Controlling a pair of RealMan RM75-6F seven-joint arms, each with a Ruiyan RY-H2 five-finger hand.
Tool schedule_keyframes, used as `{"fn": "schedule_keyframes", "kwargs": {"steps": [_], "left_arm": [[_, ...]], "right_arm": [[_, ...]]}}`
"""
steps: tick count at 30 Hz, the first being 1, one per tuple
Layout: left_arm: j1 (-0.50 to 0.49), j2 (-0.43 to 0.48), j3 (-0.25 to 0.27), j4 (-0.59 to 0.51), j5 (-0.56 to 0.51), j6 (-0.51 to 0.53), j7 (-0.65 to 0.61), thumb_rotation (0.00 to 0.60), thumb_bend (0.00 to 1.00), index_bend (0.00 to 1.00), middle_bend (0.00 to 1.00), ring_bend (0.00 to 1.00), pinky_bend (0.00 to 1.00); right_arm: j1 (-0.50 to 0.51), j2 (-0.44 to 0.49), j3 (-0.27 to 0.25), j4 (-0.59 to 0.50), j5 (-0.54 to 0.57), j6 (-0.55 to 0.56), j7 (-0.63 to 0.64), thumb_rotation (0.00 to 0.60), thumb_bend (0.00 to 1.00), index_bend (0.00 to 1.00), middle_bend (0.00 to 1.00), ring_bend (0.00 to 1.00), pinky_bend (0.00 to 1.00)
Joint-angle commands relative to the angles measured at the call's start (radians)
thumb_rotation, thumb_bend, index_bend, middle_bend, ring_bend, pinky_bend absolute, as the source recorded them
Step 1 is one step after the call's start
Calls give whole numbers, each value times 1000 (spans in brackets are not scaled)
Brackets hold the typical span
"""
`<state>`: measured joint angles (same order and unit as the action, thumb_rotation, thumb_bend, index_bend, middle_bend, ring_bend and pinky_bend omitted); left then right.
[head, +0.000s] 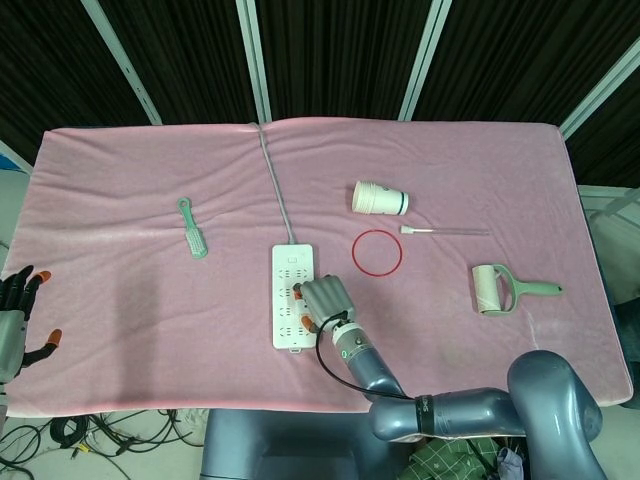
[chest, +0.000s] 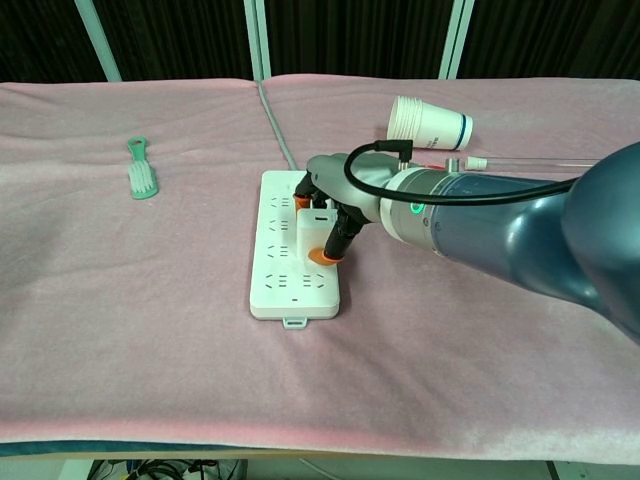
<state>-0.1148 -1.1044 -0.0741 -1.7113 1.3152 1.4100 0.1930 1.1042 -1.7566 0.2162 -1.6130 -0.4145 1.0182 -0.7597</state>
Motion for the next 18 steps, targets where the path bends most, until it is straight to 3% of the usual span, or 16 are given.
{"fn": "schedule_keyframes", "kwargs": {"steps": [1, 12, 18], "left_arm": [[0, 0, 0, -1, -2, 0, 2, 600, 311, 93, 3, 0, 0], [1, 0, 0, -2, -5, 2, 11, 600, 312, 93, 3, 0, 0], [3, -1, 0, -3, -4, 8, 13, 600, 313, 93, 3, 0, 0]], "right_arm": [[-2, 14, -3, -14, 10, -7, 0, 600, 146, 116, 36, 207, 216], [-39, 126, 5, -139, -16, 31, 40, 600, 112, 74, 14, 169, 184], [-118, 299, 7, -261, -94, 83, 111, 600, 112, 74, 13, 158, 160]]}}
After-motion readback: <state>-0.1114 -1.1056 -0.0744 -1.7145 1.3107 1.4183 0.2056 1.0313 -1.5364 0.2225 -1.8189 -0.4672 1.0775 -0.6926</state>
